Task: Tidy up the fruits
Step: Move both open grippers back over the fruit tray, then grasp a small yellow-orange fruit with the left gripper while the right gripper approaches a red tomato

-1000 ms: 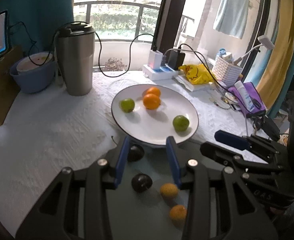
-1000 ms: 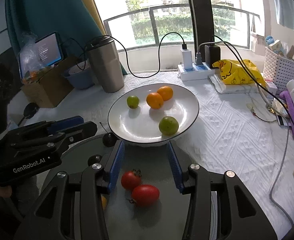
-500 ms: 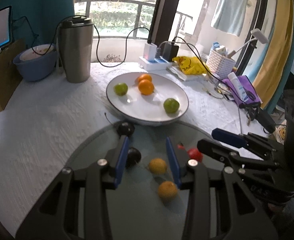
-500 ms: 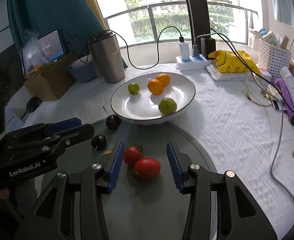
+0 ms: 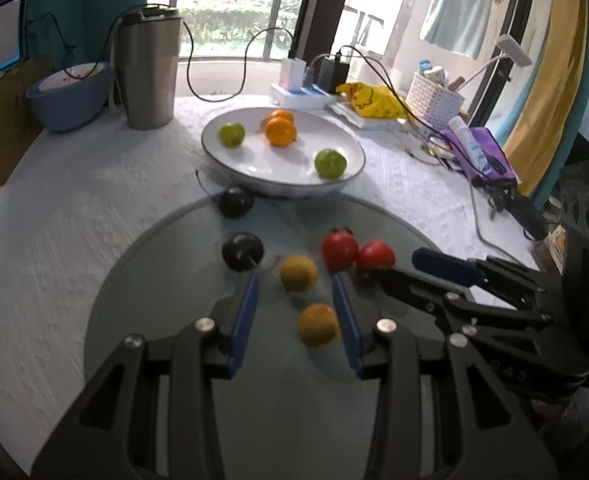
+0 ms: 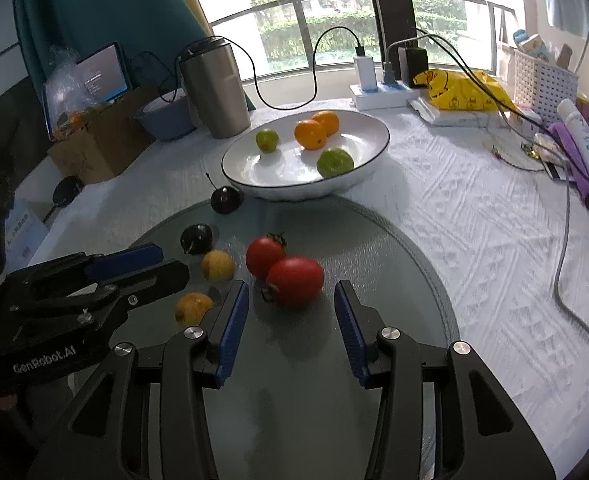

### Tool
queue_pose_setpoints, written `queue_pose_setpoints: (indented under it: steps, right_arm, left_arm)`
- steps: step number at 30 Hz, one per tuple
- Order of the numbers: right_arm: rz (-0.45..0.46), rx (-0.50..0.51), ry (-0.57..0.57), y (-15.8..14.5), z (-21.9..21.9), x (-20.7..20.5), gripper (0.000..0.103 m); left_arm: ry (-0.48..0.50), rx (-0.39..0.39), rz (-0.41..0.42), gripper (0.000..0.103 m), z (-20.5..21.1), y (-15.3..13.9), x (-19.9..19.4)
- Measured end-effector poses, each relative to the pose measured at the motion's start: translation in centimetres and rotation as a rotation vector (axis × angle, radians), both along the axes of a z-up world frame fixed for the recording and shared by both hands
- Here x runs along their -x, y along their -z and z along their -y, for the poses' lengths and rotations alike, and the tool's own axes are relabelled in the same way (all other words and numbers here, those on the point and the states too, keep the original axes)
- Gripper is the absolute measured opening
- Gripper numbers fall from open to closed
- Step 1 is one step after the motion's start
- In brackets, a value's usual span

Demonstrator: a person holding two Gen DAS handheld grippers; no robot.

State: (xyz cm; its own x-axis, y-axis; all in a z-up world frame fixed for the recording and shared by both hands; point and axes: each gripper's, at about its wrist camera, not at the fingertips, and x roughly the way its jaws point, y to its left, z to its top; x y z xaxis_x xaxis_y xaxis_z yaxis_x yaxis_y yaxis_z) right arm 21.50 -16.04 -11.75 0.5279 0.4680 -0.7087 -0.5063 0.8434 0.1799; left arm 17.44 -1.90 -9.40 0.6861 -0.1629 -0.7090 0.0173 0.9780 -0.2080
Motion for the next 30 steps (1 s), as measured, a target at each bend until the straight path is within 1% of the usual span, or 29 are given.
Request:
queue_pose_setpoints:
  steps: [10,14,17,22,26,27,30]
  right_arm:
    - [-0.026,0.018,-0.006,1.1,-0.5,0.1,0.047]
    - [-0.031,0.013,0.007,1.2,-0.3,-0.4,0.047]
    - [-0.038,0.013,0.006,1.3,-0.3,-0.7,0.047]
    - [-0.041,0.019,-0.005,1.2,-0.7,-1.2,0.047]
    - [-0.046,0.007,-0.016,1.1,-0.9,-1.7,0.047]
    - [-0.047,0.008,-0.022,1.2,-1.1,-1.8,0.047]
    - [-0.055,0.018,-0.037,1.3,-1.5,-2.0,0.047]
  left_arm:
    - [0.029,0.01,-0.03,0.041,0.8,1.1,0.5]
    - [0.034,-0.003,-0.056,0.041,1.2,1.8,0.2]
    - [0.029,-0.006,-0.055,0.04,1.1,1.9,0.1]
    - [0.036,-0.001,-0.075,0.04,1.0,2.2,-0.2]
    - [0.044,-0.03,-0.078,0.039,1.3,2.3,-0.3]
    - [0.047,-0.033,-0.077,0.036,1.3,2.3,-0.4]
    - [0.056,-0.039,-0.075,0.029,1.4,2.4,-0.4]
